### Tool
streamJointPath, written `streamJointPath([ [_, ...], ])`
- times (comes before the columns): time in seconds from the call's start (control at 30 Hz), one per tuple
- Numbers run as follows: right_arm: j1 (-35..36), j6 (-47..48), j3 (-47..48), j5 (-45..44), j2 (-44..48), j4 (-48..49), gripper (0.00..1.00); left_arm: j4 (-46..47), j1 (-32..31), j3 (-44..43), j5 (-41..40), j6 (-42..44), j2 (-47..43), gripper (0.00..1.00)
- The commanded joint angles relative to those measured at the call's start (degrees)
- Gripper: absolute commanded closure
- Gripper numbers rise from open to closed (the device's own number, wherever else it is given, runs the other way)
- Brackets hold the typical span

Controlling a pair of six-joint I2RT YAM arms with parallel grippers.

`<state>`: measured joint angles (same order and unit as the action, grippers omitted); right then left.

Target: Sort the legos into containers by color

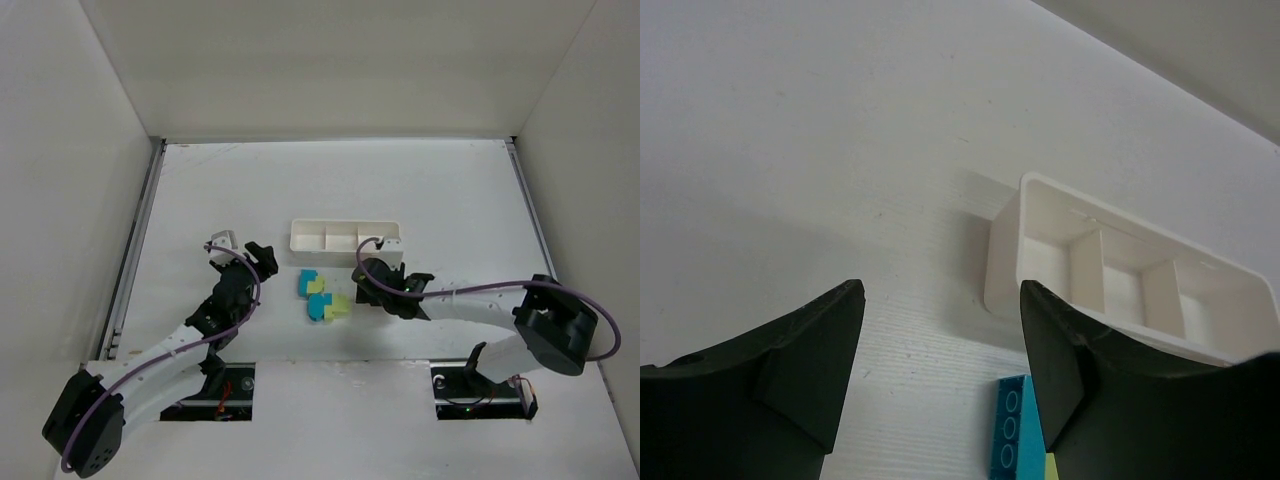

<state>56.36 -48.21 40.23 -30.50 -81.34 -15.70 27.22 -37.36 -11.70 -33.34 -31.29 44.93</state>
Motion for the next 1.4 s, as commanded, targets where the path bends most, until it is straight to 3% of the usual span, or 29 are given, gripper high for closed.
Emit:
streamJointPath([
  [0.0,0.55,-0.31,2.31,-2.28,-1.62,-0.21,0.34,2.84,0.58,0.19,0.30,0.44,0.16,0.39],
  [0.17,0.55,0.92,3.28,-2.54,-2.94,0.15,0.46,3.01,0.67,0.19,1.00,0.18,0.51,0.38],
  [0.3,1.25,1.97,4.86,-3.86,-3.56,-0.82,0.64,3.80,0.76,0.19,1.88,0.09,1.39,0.38],
  [0.6,2.22,2.94,6.44,-4.22,-4.35,-1.87,0.85,3.89,0.85,0.45,2.67,-0.26,0.78,0.38],
  [0.73,2.22,3.12,6.09,-4.13,-4.35,-1.87,0.84,3.89,0.85,0.63,2.67,-0.35,0.16,0.38],
  [0.83,1.96,3.38,5.48,-4.21,-4.62,-2.22,0.72,3.89,0.93,0.72,2.67,-0.35,0.07,0.38],
  [1.07,2.13,4.08,5.82,-4.04,-5.32,-3.27,0.74,3.89,1.02,0.81,2.67,-0.35,0.07,0.38],
  [1.17,2.92,4.61,7.49,-4.57,-6.28,-5.12,0.61,3.89,1.02,0.89,2.67,-0.35,-0.19,0.38],
  [1.37,4.94,6.10,8.99,-5.27,-8.31,-6.97,0.63,3.80,1.20,0.89,2.67,-0.53,-0.28,0.38],
])
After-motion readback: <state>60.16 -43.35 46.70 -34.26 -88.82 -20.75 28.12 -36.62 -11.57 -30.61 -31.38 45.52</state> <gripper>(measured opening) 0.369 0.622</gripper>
